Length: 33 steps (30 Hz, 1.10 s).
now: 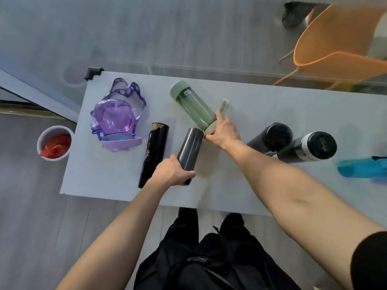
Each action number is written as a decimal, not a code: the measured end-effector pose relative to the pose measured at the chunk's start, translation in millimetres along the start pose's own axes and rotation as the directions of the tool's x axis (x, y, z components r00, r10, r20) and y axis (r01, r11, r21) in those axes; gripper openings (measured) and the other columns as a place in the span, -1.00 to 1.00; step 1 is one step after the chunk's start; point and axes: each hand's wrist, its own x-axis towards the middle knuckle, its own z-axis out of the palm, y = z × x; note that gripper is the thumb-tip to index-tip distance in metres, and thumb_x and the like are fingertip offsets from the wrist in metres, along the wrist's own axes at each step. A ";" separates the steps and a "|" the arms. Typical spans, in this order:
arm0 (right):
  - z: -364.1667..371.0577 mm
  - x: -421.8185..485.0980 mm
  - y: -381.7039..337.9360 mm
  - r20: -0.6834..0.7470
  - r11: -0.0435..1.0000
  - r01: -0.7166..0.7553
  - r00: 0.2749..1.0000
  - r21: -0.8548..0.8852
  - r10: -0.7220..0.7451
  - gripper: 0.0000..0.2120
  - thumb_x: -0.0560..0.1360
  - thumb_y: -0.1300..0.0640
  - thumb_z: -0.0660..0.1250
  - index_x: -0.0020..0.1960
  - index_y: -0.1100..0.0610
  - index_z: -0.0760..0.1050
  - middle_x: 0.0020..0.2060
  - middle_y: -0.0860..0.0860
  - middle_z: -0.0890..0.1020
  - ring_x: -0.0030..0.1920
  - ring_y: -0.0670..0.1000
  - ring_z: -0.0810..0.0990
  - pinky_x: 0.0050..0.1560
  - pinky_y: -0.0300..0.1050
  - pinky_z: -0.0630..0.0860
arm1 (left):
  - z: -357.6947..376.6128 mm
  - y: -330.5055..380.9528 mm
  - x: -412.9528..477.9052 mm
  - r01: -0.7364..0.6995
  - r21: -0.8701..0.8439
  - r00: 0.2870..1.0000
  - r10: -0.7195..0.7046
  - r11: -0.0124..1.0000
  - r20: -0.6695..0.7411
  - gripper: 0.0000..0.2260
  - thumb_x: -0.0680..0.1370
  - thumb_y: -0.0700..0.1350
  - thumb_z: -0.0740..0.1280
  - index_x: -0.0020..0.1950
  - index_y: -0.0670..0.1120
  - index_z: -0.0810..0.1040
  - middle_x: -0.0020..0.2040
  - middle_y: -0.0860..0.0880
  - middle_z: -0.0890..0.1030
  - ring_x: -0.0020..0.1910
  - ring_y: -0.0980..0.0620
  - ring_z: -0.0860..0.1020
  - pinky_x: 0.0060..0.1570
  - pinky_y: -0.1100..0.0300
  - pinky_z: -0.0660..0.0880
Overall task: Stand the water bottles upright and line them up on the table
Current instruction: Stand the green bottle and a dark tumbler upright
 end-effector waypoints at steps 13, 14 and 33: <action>-38.7 -68.5 -17.9 -0.191 0.994 0.087 0.979 0.073 -0.071 -0.27 0.38 -0.18 0.56 0.46 -0.06 0.38 0.20 0.08 0.45 0.07 0.26 0.65 0.18 0.09 0.63 | -98.8 -32.9 -13.4 -0.393 -0.043 0.819 0.329 0.918 -0.470 -0.29 0.24 0.10 0.62 0.30 -0.05 0.44 0.11 -0.03 0.55 0.14 -0.14 0.49 0.13 -0.08 0.55; -46.3 -70.6 -20.8 -0.232 0.989 0.126 0.967 0.072 -0.106 -0.27 0.38 -0.20 0.56 0.45 -0.06 0.38 0.17 0.07 0.44 0.02 0.23 0.65 0.15 0.09 0.65 | -100.4 -30.9 -14.1 -0.431 -0.040 0.799 0.361 0.901 -0.481 -0.30 0.24 0.07 0.62 0.30 -0.03 0.44 0.11 -0.01 0.53 0.14 -0.11 0.46 0.14 -0.07 0.54; -152.7 -15.7 -60.5 -0.235 0.861 0.504 0.831 -0.065 -0.504 -0.30 0.39 -0.06 0.58 0.48 0.02 0.46 0.11 0.09 0.40 0.09 0.24 0.57 0.13 -0.07 0.45 | -54.3 20.4 -39.1 -0.546 -0.093 0.719 0.409 0.832 -0.562 -0.22 0.36 0.12 0.52 0.59 0.23 0.45 0.29 0.11 0.46 0.26 0.05 0.53 0.27 0.05 0.56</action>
